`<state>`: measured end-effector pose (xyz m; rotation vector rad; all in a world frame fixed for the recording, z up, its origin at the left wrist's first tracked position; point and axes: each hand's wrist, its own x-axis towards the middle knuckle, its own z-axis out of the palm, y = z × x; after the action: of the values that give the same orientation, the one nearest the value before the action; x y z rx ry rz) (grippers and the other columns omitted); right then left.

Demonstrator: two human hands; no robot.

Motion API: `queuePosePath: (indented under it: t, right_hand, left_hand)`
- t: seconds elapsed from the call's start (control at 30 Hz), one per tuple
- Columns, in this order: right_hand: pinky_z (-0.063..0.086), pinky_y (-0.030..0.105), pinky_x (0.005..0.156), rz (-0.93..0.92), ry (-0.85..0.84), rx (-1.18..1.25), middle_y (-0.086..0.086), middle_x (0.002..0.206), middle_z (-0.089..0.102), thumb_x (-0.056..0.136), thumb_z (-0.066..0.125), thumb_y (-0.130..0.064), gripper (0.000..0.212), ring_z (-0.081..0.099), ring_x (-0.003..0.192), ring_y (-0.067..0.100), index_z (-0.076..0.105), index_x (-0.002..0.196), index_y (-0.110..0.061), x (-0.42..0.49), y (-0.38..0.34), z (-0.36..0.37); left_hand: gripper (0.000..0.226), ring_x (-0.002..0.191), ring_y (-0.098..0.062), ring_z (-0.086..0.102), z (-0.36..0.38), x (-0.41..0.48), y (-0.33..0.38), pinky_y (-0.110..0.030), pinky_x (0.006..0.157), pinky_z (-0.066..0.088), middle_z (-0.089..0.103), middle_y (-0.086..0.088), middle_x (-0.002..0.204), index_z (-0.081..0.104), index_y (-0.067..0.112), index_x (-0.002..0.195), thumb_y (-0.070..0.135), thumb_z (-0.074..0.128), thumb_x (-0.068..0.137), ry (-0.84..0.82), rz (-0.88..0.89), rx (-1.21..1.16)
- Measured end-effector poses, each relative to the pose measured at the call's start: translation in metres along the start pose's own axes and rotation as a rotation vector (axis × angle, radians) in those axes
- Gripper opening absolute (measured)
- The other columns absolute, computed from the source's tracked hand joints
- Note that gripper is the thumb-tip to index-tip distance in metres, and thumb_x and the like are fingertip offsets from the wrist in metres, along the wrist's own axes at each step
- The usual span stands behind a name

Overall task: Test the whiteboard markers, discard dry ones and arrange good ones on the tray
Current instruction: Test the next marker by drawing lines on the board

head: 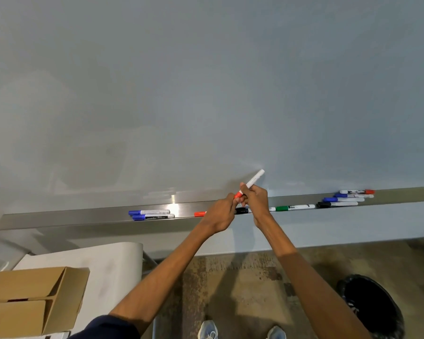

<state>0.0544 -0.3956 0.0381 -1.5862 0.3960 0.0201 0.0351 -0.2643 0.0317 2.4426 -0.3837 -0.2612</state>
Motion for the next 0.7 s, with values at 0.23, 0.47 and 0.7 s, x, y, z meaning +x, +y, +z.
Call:
queuePosePath:
  t: [0.23, 0.47, 0.7]
  right_hand:
    - [0.045, 0.021, 0.048, 0.096, 0.021, 0.221, 0.008, 0.057, 0.056, 0.097, 0.061, -0.015, 0.026, 0.048, 0.045, 0.012, 0.059, 0.076, -0.001, -0.013, -0.024, -0.009]
    - [0.039, 0.017, 0.043, 0.121, 0.279, 0.219, 0.001, 0.046, 0.054, 0.098, 0.057, -0.018, 0.036, 0.046, 0.036, 0.009, 0.058, 0.063, -0.008, -0.012, -0.034, -0.015]
    - [0.051, 0.019, 0.052, -0.107, 0.336, 0.377, -0.002, 0.055, 0.064, 0.094, 0.067, -0.014, 0.012, 0.054, 0.046, 0.005, 0.068, 0.085, -0.005, -0.007, -0.067, -0.081]
  left_hand:
    - [0.03, 0.062, -0.02, 0.049, -0.023, 0.007, 0.014, -0.036, 0.063, 0.047, 0.052, -0.002, 0.072, 0.055, 0.009, 0.104, 0.023, 0.029, 0.105, -0.128, 0.016, -0.009]
    - [0.024, 0.066, -0.034, 0.053, -0.038, -0.015, 0.021, -0.042, 0.062, 0.041, 0.044, 0.001, 0.065, 0.043, 0.012, 0.093, 0.026, 0.029, 0.106, 0.036, 0.107, 0.17]
    - [0.026, 0.06, -0.022, 0.049, -0.052, -0.041, -0.009, -0.032, 0.057, 0.033, 0.055, 0.0, 0.074, 0.041, 0.019, 0.093, 0.036, 0.025, 0.105, 0.276, 0.096, 0.135]
